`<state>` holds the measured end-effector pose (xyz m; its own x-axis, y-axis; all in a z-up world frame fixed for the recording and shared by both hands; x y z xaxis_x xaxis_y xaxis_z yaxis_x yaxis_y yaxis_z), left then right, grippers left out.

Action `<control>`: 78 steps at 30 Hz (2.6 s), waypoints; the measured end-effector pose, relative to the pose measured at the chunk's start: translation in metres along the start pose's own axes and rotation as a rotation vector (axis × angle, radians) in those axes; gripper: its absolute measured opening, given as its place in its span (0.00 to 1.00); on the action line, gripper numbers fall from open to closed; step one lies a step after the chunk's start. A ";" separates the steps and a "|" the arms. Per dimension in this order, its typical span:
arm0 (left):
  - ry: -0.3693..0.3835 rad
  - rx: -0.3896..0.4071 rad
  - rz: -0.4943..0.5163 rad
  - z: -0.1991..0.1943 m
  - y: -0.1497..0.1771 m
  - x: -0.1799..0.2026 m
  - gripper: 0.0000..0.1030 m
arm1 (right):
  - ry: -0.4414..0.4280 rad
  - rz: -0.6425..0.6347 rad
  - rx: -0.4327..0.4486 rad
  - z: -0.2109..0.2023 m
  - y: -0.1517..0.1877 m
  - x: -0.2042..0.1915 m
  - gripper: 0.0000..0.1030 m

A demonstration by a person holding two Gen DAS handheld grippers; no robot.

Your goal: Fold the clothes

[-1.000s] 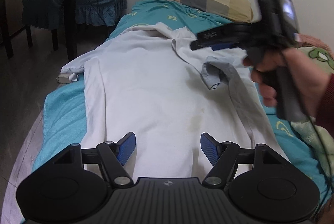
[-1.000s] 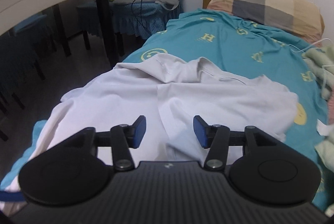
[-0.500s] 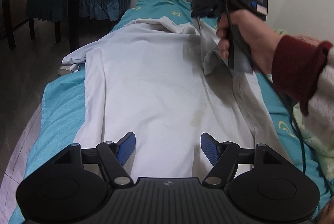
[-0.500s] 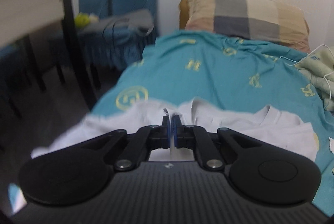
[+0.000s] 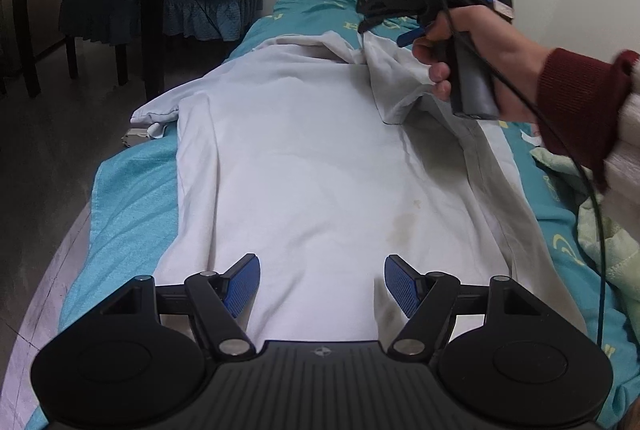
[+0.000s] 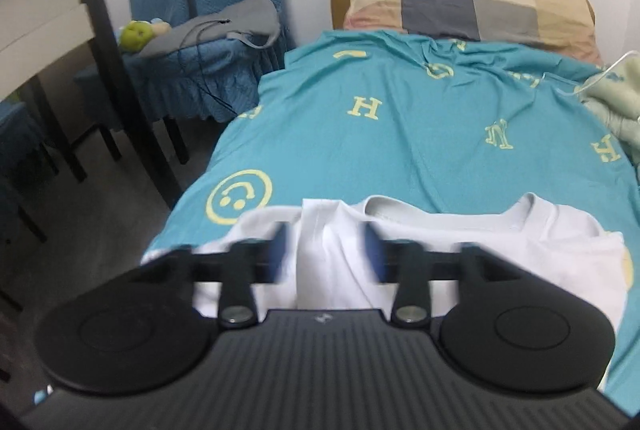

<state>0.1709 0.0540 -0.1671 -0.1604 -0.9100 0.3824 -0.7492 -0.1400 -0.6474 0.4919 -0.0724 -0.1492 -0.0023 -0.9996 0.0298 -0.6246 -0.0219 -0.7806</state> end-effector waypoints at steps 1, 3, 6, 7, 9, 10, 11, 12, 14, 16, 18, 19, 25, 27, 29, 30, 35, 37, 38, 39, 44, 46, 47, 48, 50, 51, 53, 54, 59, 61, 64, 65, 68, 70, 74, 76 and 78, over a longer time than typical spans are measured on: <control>0.007 -0.001 -0.002 0.000 0.000 0.001 0.69 | -0.016 0.000 0.000 -0.011 0.004 0.003 0.60; 0.030 0.001 -0.013 0.000 0.000 0.002 0.69 | -0.038 0.001 -0.012 -0.037 0.015 0.011 0.60; 0.056 0.003 -0.012 -0.001 0.000 0.006 0.69 | -0.070 0.031 -0.033 -0.089 0.038 0.033 0.60; 0.059 0.004 0.001 -0.002 0.001 0.010 0.70 | -0.074 0.038 -0.045 -0.108 0.047 0.042 0.60; 0.064 0.004 0.027 -0.004 0.002 0.017 0.70 | -0.059 0.048 -0.071 -0.146 0.069 0.059 0.60; 0.066 0.003 0.040 -0.005 0.004 0.021 0.70 | -0.047 0.051 -0.086 -0.164 0.082 0.066 0.60; 0.067 0.002 0.053 -0.007 0.005 0.025 0.70 | -0.035 0.057 -0.101 -0.181 0.096 0.074 0.60; 0.069 0.002 0.066 -0.008 0.006 0.028 0.70 | -0.024 0.071 -0.119 -0.195 0.109 0.081 0.60; 0.068 0.006 0.090 -0.012 0.009 0.034 0.70 | -0.009 0.110 -0.162 -0.220 0.135 0.095 0.60; 0.050 0.006 0.103 -0.014 0.010 0.036 0.73 | -0.003 0.160 -0.192 -0.239 0.154 0.106 0.60; 0.038 0.004 0.098 -0.016 0.011 0.036 0.73 | -0.001 0.201 -0.183 -0.253 0.167 0.113 0.60; 0.034 0.001 0.091 -0.017 0.011 0.035 0.73 | -0.007 0.219 -0.180 -0.258 0.170 0.116 0.60; 0.023 0.051 -0.004 -0.028 0.002 0.019 0.80 | -0.045 0.259 -0.138 -0.271 0.173 0.121 0.61; 0.006 0.090 -0.041 -0.033 -0.006 0.010 0.84 | -0.029 0.252 -0.133 -0.267 0.173 0.122 0.61; -0.002 0.154 -0.114 -0.039 -0.019 -0.003 0.88 | -0.026 0.263 -0.147 -0.261 0.175 0.126 0.61; -0.009 0.181 -0.154 -0.040 -0.026 -0.011 0.89 | -0.032 0.273 -0.156 -0.258 0.177 0.128 0.61; 0.007 0.241 -0.454 -0.015 -0.067 -0.077 0.90 | -0.054 0.272 -0.181 -0.242 0.179 0.127 0.61; 0.013 0.263 -0.594 0.000 -0.077 -0.113 0.90 | -0.056 0.271 -0.197 -0.234 0.181 0.126 0.61; 0.015 0.270 -0.667 0.008 -0.080 -0.132 0.90 | -0.061 0.275 -0.206 -0.230 0.181 0.126 0.61; 0.017 0.275 -0.728 0.016 -0.082 -0.149 0.90 | -0.066 0.280 -0.215 -0.226 0.182 0.125 0.61; 0.021 0.338 -0.888 0.045 -0.097 -0.216 0.90 | -0.097 0.293 -0.239 -0.212 0.180 0.123 0.61; 0.040 0.324 -0.919 0.061 -0.104 -0.230 0.90 | -0.106 0.289 -0.247 -0.206 0.178 0.120 0.61; 0.049 0.314 -0.928 0.070 -0.107 -0.236 0.90 | -0.113 0.289 -0.251 -0.203 0.177 0.119 0.61; 0.051 0.311 -0.925 0.079 -0.110 -0.239 0.90 | -0.121 0.288 -0.255 -0.199 0.177 0.117 0.61; 0.045 0.297 -0.911 0.096 -0.117 -0.245 0.90 | -0.127 0.286 -0.268 -0.192 0.177 0.115 0.61; 0.033 0.291 -0.903 0.103 -0.119 -0.248 0.89 | -0.130 0.286 -0.275 -0.188 0.177 0.114 0.61; 0.003 0.291 -0.886 0.115 -0.124 -0.251 0.84 | -0.130 0.297 -0.297 -0.179 0.178 0.115 0.61; -0.009 0.297 -0.871 0.117 -0.127 -0.251 0.78 | -0.131 0.308 -0.306 -0.176 0.178 0.116 0.61; -0.110 0.322 -0.731 0.115 -0.149 -0.246 0.13 | -0.137 0.381 -0.324 -0.172 0.178 0.124 0.61; -0.141 0.344 -0.648 0.105 -0.161 -0.237 0.09 | -0.143 0.414 -0.331 -0.172 0.178 0.128 0.61; -0.219 0.330 -0.421 0.089 -0.192 -0.203 0.08 | -0.154 0.448 -0.329 -0.176 0.177 0.133 0.61; -0.234 0.337 -0.339 0.083 -0.203 -0.185 0.08 | -0.153 0.457 -0.324 -0.178 0.176 0.135 0.61; -0.270 0.355 -0.092 0.067 -0.234 -0.129 0.08 | -0.144 0.486 -0.305 -0.185 0.175 0.143 0.61; -0.249 0.368 0.066 0.063 -0.247 -0.080 0.08 | -0.139 0.509 -0.294 -0.190 0.174 0.150 0.61; -0.167 0.364 0.362 0.068 -0.252 0.024 0.08 | -0.119 0.556 -0.273 -0.198 0.172 0.165 0.61; -0.110 0.337 0.459 0.084 -0.236 0.071 0.08 | -0.095 0.569 -0.257 -0.202 0.171 0.175 0.61; -0.057 0.300 0.518 0.104 -0.216 0.108 0.08 | -0.075 0.584 -0.238 -0.204 0.170 0.184 0.61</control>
<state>0.3826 -0.0548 -0.0547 -0.4152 -0.9075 -0.0636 -0.3671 0.2312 -0.9010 0.2262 -0.2564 -0.1490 -0.3457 -0.8444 -0.4092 -0.6939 0.5236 -0.4944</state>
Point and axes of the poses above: each gripper's, at about its wrist camera, not at the fingertips, and z roughly the way its jaws point, x to its right, y to its underside, the point moved 5 cm from there along z, roughly the way its jaws point, and after that the axes turned 14 degrees about y, right-handed, at the moved point
